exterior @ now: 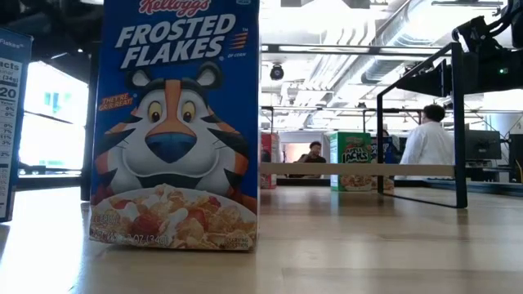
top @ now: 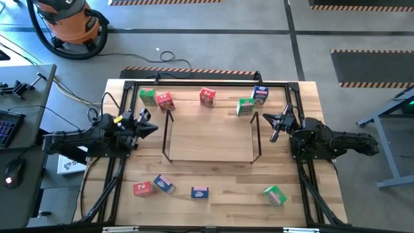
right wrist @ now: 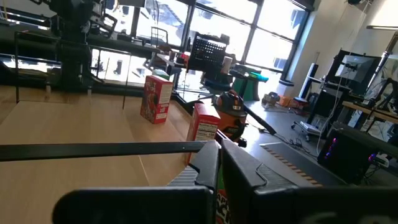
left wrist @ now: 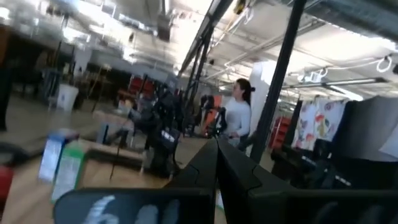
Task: Stack cereal on shelf
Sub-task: Put the bottom red cereal box on the shelf
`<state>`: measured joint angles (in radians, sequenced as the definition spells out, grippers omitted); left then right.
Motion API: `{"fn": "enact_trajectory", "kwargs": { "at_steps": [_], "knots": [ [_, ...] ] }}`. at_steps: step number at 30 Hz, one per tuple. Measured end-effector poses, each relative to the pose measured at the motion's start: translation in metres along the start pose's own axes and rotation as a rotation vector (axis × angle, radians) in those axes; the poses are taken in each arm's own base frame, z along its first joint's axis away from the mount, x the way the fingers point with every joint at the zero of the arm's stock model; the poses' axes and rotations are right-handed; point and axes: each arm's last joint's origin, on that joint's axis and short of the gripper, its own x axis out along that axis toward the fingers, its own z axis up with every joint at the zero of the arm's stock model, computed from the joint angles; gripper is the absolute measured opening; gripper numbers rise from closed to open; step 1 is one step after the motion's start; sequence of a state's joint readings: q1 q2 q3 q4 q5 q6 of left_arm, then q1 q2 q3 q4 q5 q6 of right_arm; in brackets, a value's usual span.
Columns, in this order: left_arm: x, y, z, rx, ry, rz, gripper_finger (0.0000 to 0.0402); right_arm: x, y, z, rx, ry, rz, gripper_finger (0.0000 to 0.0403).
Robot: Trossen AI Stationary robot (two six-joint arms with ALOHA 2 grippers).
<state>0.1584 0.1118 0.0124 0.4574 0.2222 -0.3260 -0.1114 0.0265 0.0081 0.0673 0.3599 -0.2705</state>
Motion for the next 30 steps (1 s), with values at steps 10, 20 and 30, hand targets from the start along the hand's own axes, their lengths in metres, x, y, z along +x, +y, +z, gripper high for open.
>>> {"fn": "enact_trajectory", "kwargs": {
  "at_steps": [10, 20, 30],
  "knots": [
    [0.017, -0.004, 0.007, -0.079, 0.061, -0.071, 0.0001, 0.0, 0.0, 0.0, 0.0, 0.0, 0.0, 0.0007],
    [0.059, -0.022, 0.031, 0.053, 0.162, -0.219, 0.0002, 0.0, 0.0, 0.0, 0.0, 0.0, 0.0, 0.0007],
    [0.114, -0.057, 0.037, 0.128, 0.658, -0.16, 0.0089, 0.0, 0.0, 0.0, 0.0, 0.001, 0.0, 0.0007]
  ]
}}
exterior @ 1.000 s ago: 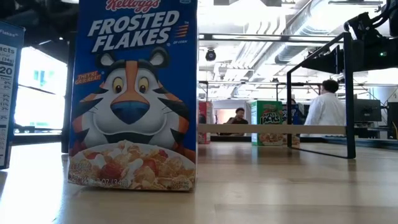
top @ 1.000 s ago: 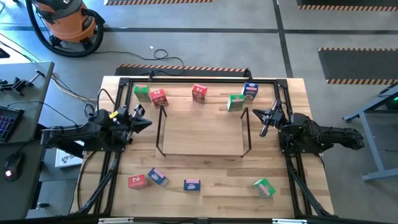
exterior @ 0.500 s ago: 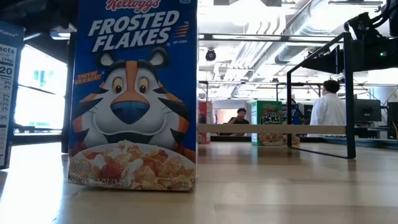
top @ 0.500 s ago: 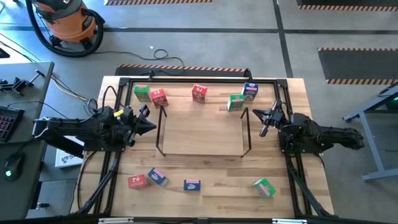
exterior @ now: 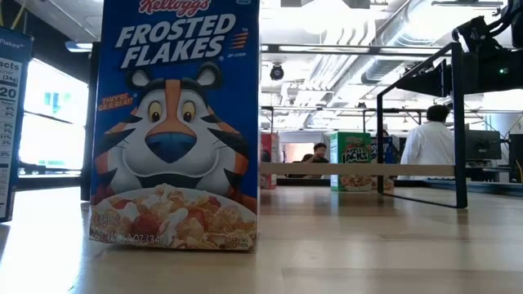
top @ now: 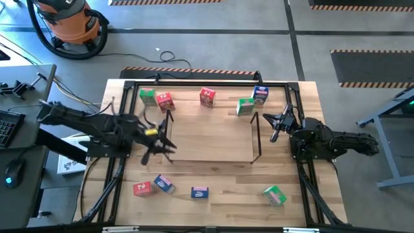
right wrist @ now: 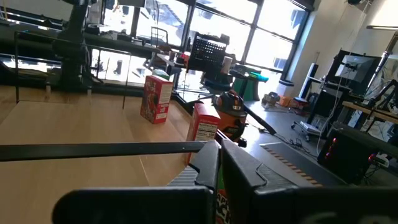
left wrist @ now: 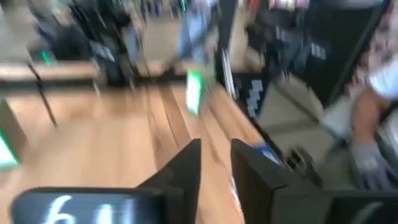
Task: Stack cereal on shelf
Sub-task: Put the bottom red cereal box on the shelf
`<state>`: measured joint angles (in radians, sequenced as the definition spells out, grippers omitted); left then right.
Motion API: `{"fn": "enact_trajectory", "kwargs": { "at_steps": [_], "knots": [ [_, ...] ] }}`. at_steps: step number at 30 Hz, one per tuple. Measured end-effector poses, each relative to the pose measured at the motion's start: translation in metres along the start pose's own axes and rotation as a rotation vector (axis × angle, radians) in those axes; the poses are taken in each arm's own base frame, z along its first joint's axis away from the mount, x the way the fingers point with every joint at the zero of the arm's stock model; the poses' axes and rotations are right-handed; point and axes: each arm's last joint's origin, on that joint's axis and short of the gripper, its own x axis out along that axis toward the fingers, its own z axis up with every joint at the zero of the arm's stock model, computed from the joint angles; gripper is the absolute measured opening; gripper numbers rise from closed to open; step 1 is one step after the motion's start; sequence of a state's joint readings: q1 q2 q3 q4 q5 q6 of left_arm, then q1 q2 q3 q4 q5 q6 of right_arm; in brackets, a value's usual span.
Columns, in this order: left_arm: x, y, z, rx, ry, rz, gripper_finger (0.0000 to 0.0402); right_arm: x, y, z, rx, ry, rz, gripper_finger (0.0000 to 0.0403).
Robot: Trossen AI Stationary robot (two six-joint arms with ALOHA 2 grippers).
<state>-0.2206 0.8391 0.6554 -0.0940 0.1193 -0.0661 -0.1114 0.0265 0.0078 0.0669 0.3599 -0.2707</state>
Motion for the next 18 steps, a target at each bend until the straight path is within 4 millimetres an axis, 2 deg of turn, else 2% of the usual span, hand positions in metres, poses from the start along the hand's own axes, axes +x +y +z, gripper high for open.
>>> {"fn": "enact_trajectory", "kwargs": {
  "at_steps": [10, 13, 18],
  "knots": [
    [0.042, -0.055, 0.039, -0.165, 0.525, -0.006, 0.0172, 0.0, 0.0, 0.0, 0.0, 0.0, 0.0, 0.0007],
    [0.055, -0.074, 0.041, -0.154, 0.659, 0.026, 0.0186, 0.0, 0.0, 0.0, 0.0, -0.001, 0.0, 0.0007],
    [0.075, -0.102, 0.033, -0.061, 0.843, 0.103, 0.0201, 0.0, 0.0, 0.0, 0.0, 0.0, 0.0, 0.0007]
  ]
}}
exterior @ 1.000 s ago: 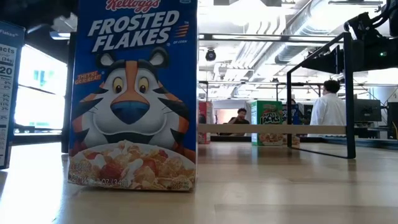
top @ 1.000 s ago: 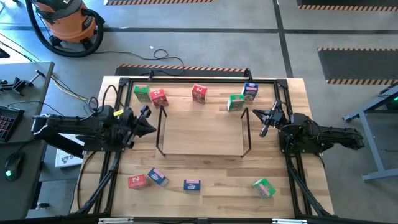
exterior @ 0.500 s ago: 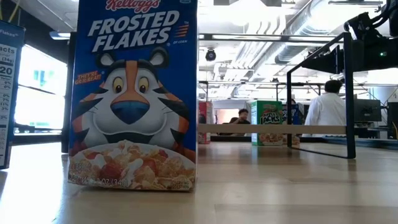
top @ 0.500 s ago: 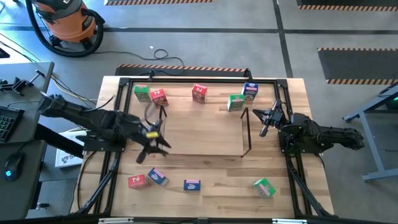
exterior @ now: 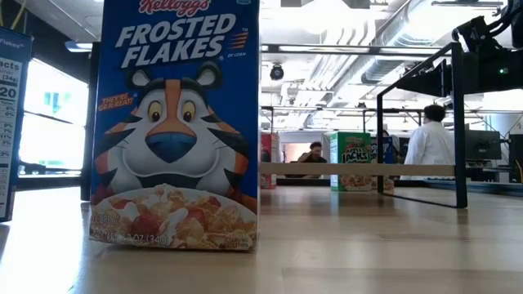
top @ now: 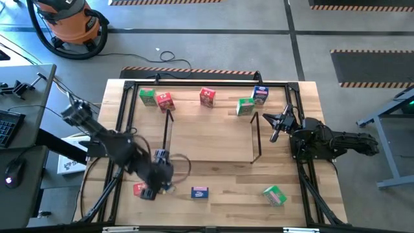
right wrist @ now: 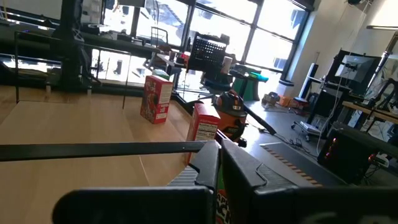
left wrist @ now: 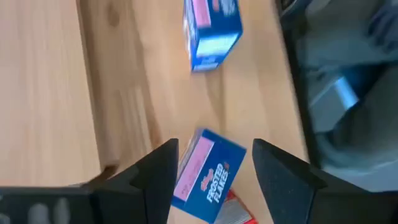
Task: Stack cereal on shelf
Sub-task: Put the bottom red cereal box on the shelf
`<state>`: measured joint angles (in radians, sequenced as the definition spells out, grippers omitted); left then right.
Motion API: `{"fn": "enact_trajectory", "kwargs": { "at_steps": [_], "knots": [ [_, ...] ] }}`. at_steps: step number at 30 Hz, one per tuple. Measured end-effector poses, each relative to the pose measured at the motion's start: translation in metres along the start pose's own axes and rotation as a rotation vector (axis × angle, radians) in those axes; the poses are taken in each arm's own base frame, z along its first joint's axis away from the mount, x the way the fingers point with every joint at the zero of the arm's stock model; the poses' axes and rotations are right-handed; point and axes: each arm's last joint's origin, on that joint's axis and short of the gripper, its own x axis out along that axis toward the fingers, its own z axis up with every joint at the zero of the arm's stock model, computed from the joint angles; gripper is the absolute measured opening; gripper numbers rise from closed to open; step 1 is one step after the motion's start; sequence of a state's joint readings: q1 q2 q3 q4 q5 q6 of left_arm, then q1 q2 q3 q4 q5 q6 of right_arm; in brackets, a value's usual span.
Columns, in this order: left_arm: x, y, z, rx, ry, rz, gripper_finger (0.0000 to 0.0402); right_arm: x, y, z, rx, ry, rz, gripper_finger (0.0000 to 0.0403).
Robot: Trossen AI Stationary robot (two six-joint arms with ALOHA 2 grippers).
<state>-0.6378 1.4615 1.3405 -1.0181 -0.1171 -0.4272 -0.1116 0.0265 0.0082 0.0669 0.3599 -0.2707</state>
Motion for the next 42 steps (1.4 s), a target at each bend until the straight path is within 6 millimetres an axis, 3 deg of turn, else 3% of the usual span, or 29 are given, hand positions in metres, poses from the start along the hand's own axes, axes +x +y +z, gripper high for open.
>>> {"fn": "enact_trajectory", "kwargs": {
  "at_steps": [6, 11, 16, 24, 34, 42],
  "knots": [
    [0.03, -0.018, 0.0, 0.08, 0.13, 0.08, 0.0218, 0.0, 0.0, 0.0, 0.0, 0.0, 0.0, 0.0007],
    [0.043, -0.022, -0.005, 0.081, 0.228, 0.09, 0.0223, 0.0, 0.0, 0.0, 0.0, 0.0, 0.0, 0.0007],
    [0.031, -0.027, -0.016, -0.112, 0.284, 0.071, 0.0223, 0.0, 0.0, 0.0, 0.0, 0.0, 0.0, 0.0007],
    [0.019, -0.05, -0.038, -0.435, 0.357, 0.061, 0.0223, 0.0, 0.0, 0.0, 0.0, 0.0, 0.0, 0.0007],
    [0.026, -0.054, -0.05, -0.538, 0.394, 0.102, 0.0227, 0.0, 0.0, 0.0, 0.0, 0.0, 0.0, 0.0007],
    [0.026, -0.051, -0.05, -0.542, 0.401, 0.117, 0.0265, 0.0, 0.0, 0.0, 0.0, 0.0, 0.0, 0.0007]
  ]
}}
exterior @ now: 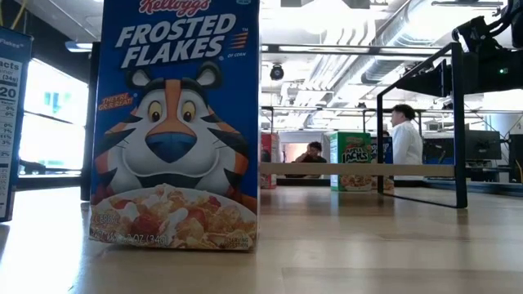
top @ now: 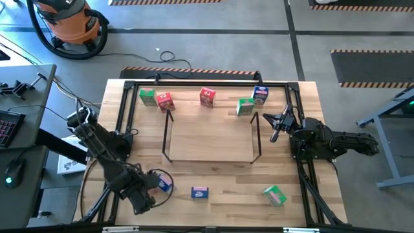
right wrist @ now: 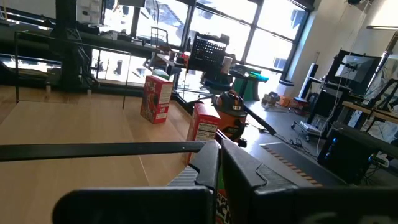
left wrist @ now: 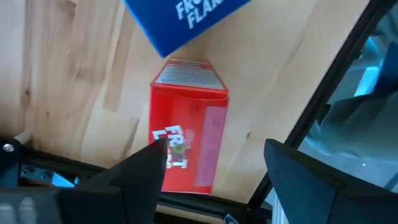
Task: Stack cereal on shelf
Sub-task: Put the bottom red cereal box on the shelf
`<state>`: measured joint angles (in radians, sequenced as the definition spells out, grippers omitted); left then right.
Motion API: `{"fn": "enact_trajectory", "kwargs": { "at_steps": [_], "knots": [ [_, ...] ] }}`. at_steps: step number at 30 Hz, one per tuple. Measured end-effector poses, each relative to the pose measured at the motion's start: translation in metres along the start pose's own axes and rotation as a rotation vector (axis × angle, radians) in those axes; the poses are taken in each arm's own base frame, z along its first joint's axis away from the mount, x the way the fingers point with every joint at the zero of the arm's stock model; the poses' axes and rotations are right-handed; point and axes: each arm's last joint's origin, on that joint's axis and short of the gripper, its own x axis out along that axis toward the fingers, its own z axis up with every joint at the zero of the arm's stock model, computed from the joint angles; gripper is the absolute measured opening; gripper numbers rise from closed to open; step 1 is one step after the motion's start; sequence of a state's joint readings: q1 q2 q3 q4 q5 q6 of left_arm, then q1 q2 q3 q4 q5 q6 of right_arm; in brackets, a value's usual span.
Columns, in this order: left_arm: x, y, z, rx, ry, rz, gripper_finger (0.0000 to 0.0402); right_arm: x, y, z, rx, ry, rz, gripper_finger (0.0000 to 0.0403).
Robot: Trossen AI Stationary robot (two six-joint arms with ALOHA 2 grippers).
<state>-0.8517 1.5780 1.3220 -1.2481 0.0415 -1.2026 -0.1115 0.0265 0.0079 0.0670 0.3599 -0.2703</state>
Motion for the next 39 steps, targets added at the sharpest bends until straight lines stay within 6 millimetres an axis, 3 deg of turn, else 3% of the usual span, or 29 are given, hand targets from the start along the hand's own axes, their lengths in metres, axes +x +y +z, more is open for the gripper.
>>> {"fn": "enact_trajectory", "kwargs": {
  "at_steps": [8, 16, 22, 33, 39],
  "knots": [
    [0.0, 0.006, -0.001, 0.032, -0.008, 0.069, 0.0278, 0.0, 0.0, 0.0, 0.0, 0.0, 0.0, 0.0007],
    [0.021, 0.009, -0.002, 0.027, 0.001, 0.074, 0.0278, 0.0, 0.0, 0.0, 0.0, 0.0, 0.0, 0.0007],
    [0.023, 0.01, -0.002, 0.052, 0.02, 0.069, 0.0273, 0.0, 0.0, 0.0, 0.0, -0.001, 0.0, 0.0007],
    [0.022, 0.011, -0.001, 0.075, 0.08, 0.036, 0.0183, 0.0, 0.0, 0.0, 0.0, 0.0, 0.0, 0.0007],
    [0.004, 0.021, 0.002, 0.059, 0.065, -0.03, 0.0152, 0.0, 0.0, 0.0, 0.0, -0.001, 0.0, 0.0007]
  ]
}}
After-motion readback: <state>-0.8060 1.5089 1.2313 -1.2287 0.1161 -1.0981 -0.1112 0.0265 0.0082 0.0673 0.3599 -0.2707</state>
